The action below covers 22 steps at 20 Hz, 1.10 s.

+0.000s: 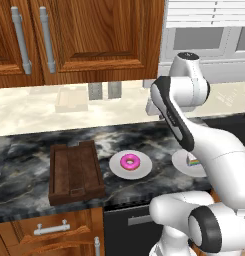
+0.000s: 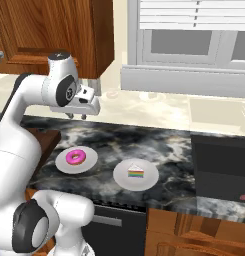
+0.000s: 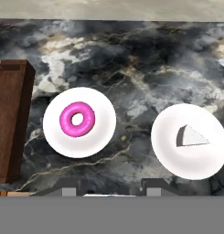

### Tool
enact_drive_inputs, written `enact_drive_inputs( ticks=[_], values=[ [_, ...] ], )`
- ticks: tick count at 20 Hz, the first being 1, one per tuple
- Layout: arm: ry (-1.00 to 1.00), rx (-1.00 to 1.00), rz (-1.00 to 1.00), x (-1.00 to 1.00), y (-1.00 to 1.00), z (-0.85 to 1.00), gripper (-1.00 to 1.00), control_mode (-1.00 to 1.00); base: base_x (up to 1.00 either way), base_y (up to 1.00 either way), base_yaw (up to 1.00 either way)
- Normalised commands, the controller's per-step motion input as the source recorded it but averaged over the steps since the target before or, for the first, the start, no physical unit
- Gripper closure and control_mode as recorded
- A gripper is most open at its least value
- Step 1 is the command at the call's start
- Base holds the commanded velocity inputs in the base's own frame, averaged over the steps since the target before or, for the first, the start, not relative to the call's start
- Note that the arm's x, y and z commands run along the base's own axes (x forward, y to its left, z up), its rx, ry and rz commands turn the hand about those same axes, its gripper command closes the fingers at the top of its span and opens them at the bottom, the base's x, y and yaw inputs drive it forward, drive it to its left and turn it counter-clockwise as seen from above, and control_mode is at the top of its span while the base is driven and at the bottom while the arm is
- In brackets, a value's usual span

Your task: Move the dessert items from the plates to the tray.

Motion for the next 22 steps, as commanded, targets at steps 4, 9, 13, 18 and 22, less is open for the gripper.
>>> enact_drive_inputs(
  ticks=[4, 9, 13, 18, 22],
  values=[
    [0.01, 0.0, 0.0, -0.03, 0.06, -0.13, -1.0, -1.0, 0.0, 0.0, 0.0],
    [0.08, 0.01, 0.0, 0.0, 0.29, -0.41, -1.0, -1.0, 0.0, 0.0, 0.0],
    [0.04, 0.06, 0.0, 0.0, 0.17, -0.49, -1.0, -1.0, 0.0, 0.0, 0.0],
    [0.01, 0.08, 0.0, 0.0, 0.14, -0.51, -1.0, -1.0, 0.0, 0.0, 0.0],
    [0.0, 0.06, 0.0, 0.0, 0.09, -0.43, -1.0, -1.0, 0.0, 0.0, 0.0]
  ],
)
